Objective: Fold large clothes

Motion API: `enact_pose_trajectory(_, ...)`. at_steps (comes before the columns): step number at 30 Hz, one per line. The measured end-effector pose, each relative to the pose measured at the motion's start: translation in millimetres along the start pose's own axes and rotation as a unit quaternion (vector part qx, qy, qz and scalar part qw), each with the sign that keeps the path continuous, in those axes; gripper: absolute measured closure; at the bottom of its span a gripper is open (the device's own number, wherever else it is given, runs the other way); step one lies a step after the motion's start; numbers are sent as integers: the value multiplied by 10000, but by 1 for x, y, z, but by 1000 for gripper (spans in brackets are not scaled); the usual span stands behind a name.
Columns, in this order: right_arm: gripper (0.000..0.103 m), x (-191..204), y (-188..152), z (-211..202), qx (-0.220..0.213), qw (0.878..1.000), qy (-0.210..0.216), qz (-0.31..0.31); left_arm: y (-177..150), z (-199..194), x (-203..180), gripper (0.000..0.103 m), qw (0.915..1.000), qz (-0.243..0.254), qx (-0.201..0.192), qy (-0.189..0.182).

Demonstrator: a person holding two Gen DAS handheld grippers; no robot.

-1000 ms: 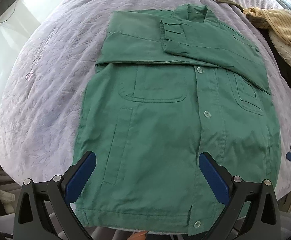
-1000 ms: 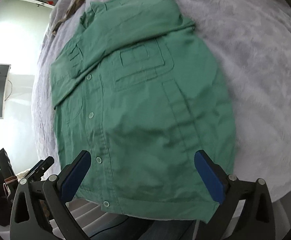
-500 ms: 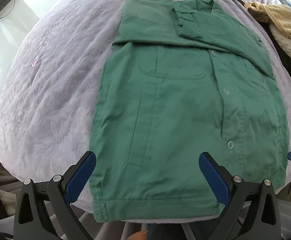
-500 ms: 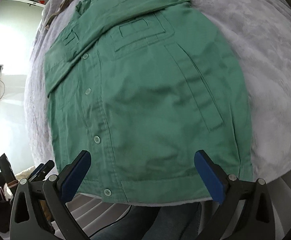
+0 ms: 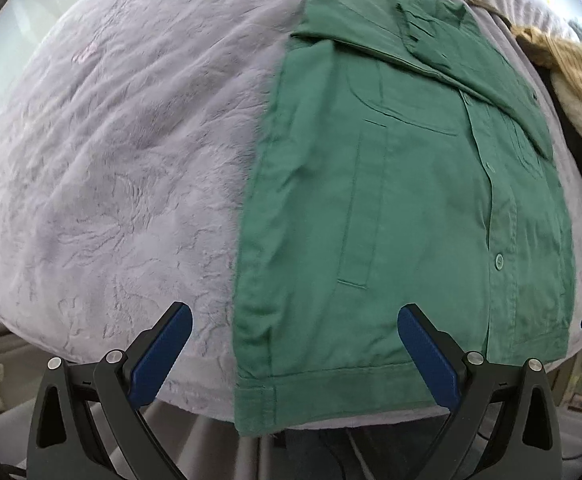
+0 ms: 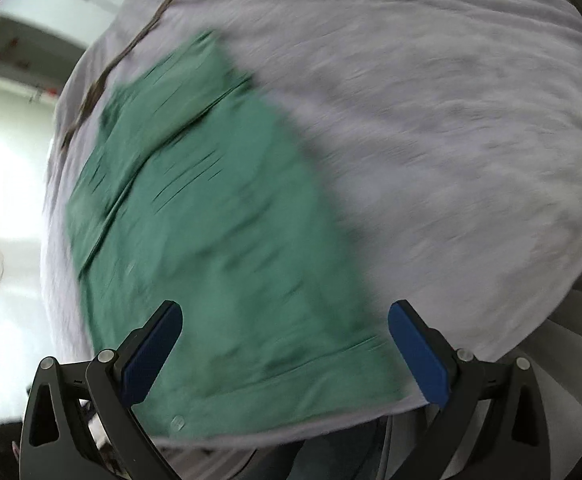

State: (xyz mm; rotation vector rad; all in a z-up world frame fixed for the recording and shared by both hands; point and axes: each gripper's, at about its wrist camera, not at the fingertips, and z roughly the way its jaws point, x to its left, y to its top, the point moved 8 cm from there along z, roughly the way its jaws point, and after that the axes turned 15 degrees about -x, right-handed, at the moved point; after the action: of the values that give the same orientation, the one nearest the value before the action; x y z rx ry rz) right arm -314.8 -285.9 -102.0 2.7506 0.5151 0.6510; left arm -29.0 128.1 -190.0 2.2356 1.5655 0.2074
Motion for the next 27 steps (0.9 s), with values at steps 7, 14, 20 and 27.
enact_pose_trajectory(7, 0, -47, -22, 20, 420, 9938, 399, 946, -13, 20, 5, 0, 9984, -109, 376, -419)
enact_pose_trajectory(14, 0, -15, -68, 31, 928, 9775, 1286, 1392, -37, 21, -8, 0, 9910, -150, 764, -1090)
enact_pose_trajectory(20, 0, 37, -66, 21, 914, 9374, 2721, 1973, -41, 21, -11, 0, 9886, -222, 796, -1259)
enact_pose_trajectory(27, 0, 26, -85, 43, 1079, 9562, 1991, 1853, -43, 18, 6, 0, 9834, -563, 868, -1488)
